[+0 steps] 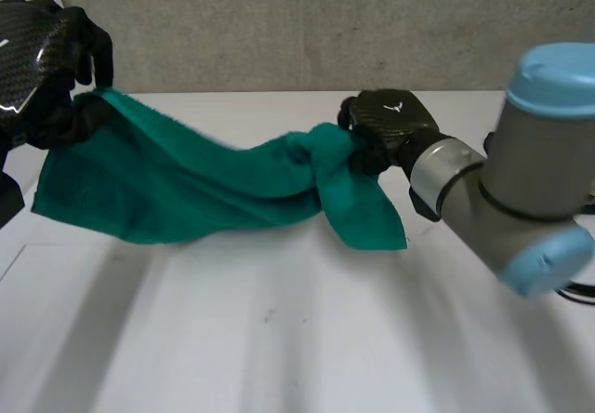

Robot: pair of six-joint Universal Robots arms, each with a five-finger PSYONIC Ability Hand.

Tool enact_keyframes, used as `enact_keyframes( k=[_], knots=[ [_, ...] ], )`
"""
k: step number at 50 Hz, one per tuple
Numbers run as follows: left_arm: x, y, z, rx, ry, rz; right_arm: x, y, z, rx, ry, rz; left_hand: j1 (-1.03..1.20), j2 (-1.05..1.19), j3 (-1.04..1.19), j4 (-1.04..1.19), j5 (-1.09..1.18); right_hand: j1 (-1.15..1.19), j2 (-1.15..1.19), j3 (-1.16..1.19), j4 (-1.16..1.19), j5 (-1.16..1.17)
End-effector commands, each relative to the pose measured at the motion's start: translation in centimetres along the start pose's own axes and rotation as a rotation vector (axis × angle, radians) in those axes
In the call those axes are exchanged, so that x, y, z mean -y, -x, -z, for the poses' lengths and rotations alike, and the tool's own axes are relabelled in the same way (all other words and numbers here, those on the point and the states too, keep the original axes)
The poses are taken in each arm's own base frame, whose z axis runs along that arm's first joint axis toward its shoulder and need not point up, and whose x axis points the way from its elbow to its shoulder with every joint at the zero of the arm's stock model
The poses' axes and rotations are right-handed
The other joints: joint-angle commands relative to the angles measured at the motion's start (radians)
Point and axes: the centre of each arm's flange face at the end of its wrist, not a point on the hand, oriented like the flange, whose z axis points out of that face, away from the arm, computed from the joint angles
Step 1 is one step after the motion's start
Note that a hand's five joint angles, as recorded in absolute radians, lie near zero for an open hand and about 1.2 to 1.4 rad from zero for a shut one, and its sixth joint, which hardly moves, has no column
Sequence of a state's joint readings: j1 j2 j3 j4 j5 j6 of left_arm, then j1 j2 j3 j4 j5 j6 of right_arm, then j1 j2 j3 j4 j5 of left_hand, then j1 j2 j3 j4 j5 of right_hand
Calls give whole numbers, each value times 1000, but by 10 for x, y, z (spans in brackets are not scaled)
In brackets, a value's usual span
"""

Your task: Fold the laundry.

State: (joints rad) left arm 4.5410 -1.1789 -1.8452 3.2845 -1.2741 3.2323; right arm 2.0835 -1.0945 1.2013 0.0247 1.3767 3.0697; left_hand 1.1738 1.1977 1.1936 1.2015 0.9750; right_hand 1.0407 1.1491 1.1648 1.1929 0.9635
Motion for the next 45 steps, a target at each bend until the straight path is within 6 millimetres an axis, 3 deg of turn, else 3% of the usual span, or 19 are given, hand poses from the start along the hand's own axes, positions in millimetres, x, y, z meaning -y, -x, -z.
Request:
enact_keyframes(
  k=[1,2,3,4,5,6,11,14,16,17,20,24,29,35,45],
  knots=[
    [-10,-14,7,-51,35,39,-66,-54,-60,-89,212,-243,222,199,203,195,247,356,247,231,203,258],
    [-12,-17,8,-62,42,45,-71,-58,-64,-98,219,-258,222,199,203,195,247,322,213,198,169,224],
    [-13,-18,8,-67,47,48,-76,-61,-67,-108,227,-269,222,199,203,195,247,127,18,3,-26,29],
    [-15,-20,9,-73,54,51,-79,-62,-70,-111,227,-270,222,199,203,195,247,-137,-245,-261,-289,-234],
    [-17,-22,9,-82,63,57,-81,-65,-73,-119,227,-261,222,199,203,195,247,-703,-812,-828,-856,-801],
    [-21,-26,8,-98,77,63,-81,-68,-74,-128,226,-255,222,199,203,195,247,-866,-975,-990,-1018,-963],
    [-21,-36,8,-136,80,74,-62,-70,-63,-188,202,-165,222,199,203,195,247,-866,-975,-990,-1018,-963],
    [-18,-38,7,-142,69,72,-21,-67,-40,-200,136,-65,222,199,203,195,247,-866,-975,-990,-1018,-963],
    [-15,-38,6,-141,61,72,-8,-63,-29,-195,111,-19,222,199,203,195,247,-866,-975,-990,-1018,-963],
    [-14,-37,6,-141,55,72,2,-59,-14,-190,93,45,222,199,203,195,247,-866,-975,-990,-1018,-963],
    [-9,-37,5,-141,39,70,4,-49,13,-179,112,152,222,199,203,195,247,-866,-975,-990,-1018,-963],
    [-2,-39,3,-149,17,71,-9,-33,41,-147,167,224,222,199,203,195,247,-866,-975,-990,-1018,-963],
    [11,-42,1,-163,-23,75,-42,17,70,-17,242,216,222,199,203,195,247,-659,-768,-784,-812,-757],
    [29,-45,-1,-182,-72,130,-51,39,69,18,162,124,222,199,203,195,247,-727,-835,-851,-879,-824],
    [50,-52,0,-217,-126,154,-74,66,17,72,63,-35,222,199,203,195,247,-662,-771,-786,-815,-760]
  ],
)
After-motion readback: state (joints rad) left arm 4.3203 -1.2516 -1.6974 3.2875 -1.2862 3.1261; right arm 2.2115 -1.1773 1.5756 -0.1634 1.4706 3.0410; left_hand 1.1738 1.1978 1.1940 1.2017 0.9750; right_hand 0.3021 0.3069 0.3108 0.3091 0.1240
